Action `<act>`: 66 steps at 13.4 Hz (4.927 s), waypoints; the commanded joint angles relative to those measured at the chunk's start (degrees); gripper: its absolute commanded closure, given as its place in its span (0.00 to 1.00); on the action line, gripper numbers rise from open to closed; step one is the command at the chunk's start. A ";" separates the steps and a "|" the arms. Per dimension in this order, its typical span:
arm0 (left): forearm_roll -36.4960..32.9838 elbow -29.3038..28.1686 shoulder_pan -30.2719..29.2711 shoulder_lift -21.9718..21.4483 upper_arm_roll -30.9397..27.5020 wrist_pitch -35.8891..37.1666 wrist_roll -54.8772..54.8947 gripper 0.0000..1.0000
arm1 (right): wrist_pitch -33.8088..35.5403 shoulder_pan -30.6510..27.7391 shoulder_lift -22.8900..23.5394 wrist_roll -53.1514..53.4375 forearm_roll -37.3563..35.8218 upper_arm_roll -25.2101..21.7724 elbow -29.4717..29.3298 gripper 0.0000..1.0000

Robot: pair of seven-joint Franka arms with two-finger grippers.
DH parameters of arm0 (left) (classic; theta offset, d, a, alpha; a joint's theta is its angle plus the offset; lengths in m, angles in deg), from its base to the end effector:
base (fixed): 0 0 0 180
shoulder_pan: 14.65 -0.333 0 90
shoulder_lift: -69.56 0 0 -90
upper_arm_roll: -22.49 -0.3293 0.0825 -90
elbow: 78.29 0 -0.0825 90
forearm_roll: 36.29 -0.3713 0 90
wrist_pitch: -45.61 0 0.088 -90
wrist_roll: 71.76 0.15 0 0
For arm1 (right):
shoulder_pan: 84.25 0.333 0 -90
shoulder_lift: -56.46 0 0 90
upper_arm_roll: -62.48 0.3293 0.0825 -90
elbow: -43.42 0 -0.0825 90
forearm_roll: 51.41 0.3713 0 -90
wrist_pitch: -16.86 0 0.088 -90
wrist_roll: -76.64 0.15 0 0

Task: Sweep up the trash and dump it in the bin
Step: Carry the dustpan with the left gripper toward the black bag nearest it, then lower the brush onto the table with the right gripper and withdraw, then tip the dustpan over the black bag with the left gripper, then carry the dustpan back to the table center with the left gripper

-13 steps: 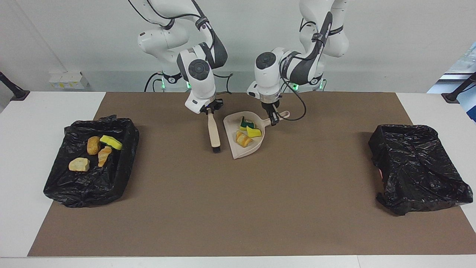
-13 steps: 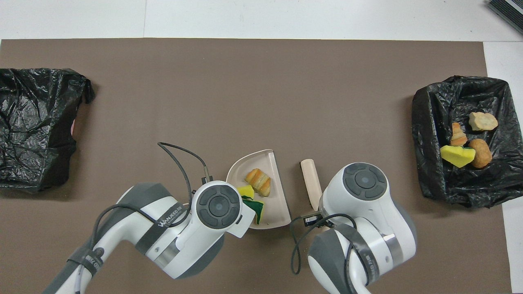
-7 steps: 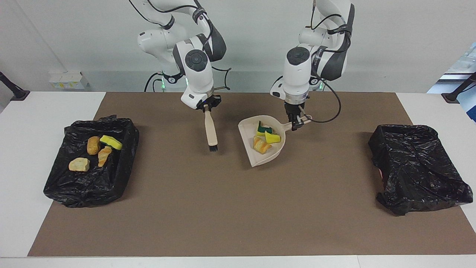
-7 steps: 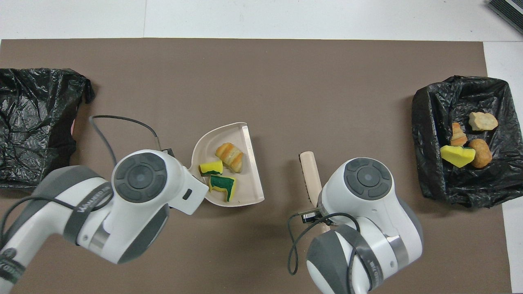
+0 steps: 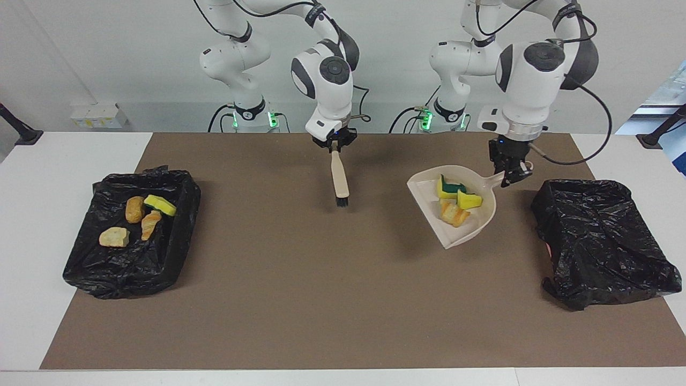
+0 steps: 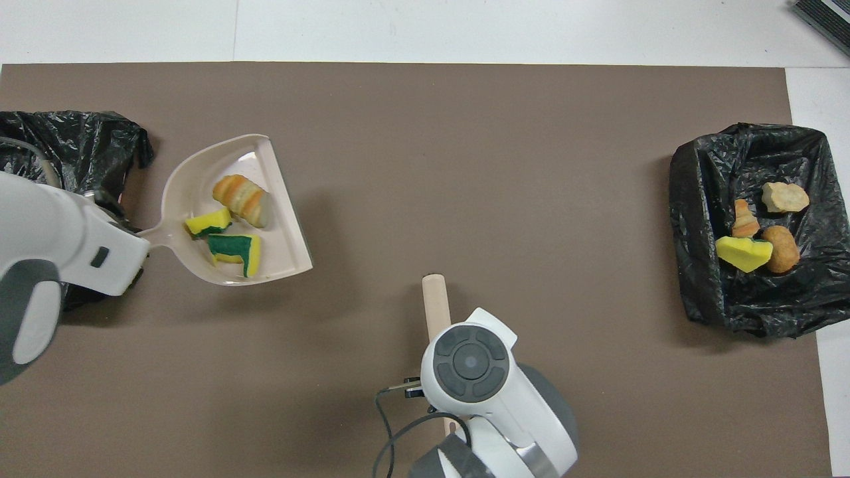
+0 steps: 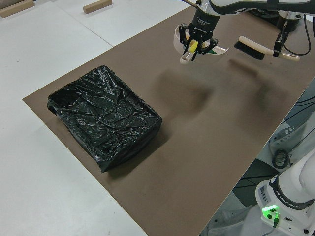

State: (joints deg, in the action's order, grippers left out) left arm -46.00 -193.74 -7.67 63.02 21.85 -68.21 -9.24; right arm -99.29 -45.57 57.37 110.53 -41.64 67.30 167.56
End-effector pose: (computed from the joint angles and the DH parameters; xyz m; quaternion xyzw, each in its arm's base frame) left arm 0.5222 -0.0406 0.4867 -0.8037 0.5883 -0.0009 0.0891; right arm 0.3541 0.3584 0.3546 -0.9935 -0.0401 0.1066 0.0094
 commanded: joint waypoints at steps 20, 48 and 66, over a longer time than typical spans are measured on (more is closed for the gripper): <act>-38.34 32.32 -22.28 24.74 0.91 -1.15 33.04 1.00 | 24.66 -15.71 1.83 -16.36 -5.90 -1.30 -27.18 0.00; -18.81 20.18 -8.21 14.45 1.70 12.21 0.53 1.00 | 24.67 -37.00 -2.57 -35.92 -10.38 -7.81 -30.80 0.00; 7.94 21.32 22.71 26.22 1.52 3.43 -78.50 1.00 | 24.31 -36.91 -2.57 -30.73 -10.29 -7.55 -30.88 0.00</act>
State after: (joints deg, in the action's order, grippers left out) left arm -40.17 -173.26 12.37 88.12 24.63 -63.09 -84.14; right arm -75.20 -82.32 55.67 78.53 -52.59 59.61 135.93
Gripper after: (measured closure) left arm 0.674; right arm 0.000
